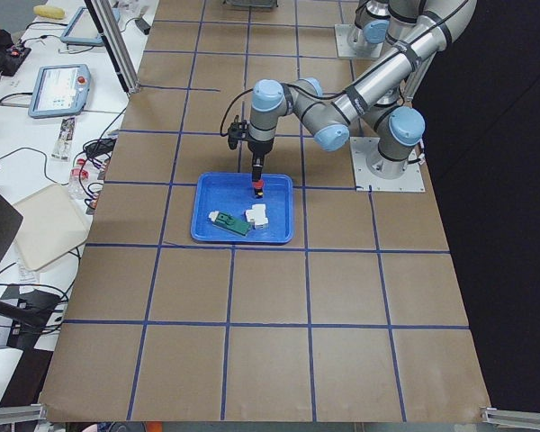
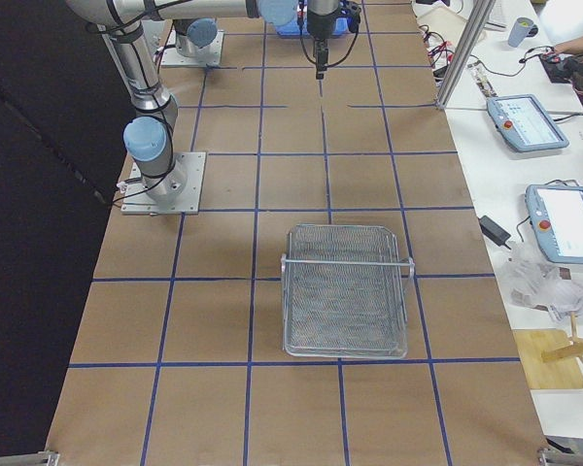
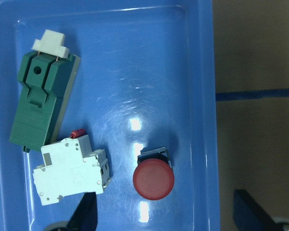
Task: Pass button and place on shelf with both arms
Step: 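Close the left gripper on the red push button in the tray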
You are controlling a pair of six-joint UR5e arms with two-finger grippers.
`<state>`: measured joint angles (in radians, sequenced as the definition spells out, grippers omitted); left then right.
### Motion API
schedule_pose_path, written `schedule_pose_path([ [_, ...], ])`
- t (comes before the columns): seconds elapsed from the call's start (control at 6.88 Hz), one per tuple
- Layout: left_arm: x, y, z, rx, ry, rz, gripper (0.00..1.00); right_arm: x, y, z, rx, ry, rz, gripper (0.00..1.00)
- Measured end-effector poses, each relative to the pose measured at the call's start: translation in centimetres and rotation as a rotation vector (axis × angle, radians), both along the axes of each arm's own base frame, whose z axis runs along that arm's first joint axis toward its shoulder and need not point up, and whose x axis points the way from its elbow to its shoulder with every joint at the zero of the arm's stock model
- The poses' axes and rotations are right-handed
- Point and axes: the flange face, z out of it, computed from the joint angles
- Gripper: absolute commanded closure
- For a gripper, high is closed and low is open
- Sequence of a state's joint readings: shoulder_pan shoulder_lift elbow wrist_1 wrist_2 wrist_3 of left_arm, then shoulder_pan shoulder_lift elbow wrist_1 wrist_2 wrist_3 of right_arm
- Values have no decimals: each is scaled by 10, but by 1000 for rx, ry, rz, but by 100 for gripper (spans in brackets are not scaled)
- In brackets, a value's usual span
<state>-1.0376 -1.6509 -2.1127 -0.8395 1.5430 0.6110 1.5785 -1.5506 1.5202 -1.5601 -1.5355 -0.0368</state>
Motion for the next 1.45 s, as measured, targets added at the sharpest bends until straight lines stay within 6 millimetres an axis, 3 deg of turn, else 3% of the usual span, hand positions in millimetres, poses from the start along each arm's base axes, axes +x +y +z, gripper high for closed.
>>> schedule_pose_path([
  [0.29, 4, -5, -27, 20, 9, -33, 4, 0, 0, 0, 0, 0, 0, 0],
  [0.73, 23, -3, -44, 47, 25, -2, 6, 0, 0, 0, 0, 0, 0, 0],
  [1.02, 28, -5, -50, 54, 29, 5, 25, 0, 0, 0, 0, -1, -1, 0],
  [1.16, 29, -6, -50, 48, 24, 7, 47, 0, 0, 0, 1, -1, -1, 0],
  [1.45, 29, -6, -47, 40, 20, 8, 56, 0, 0, -1, 1, -1, -1, 0],
])
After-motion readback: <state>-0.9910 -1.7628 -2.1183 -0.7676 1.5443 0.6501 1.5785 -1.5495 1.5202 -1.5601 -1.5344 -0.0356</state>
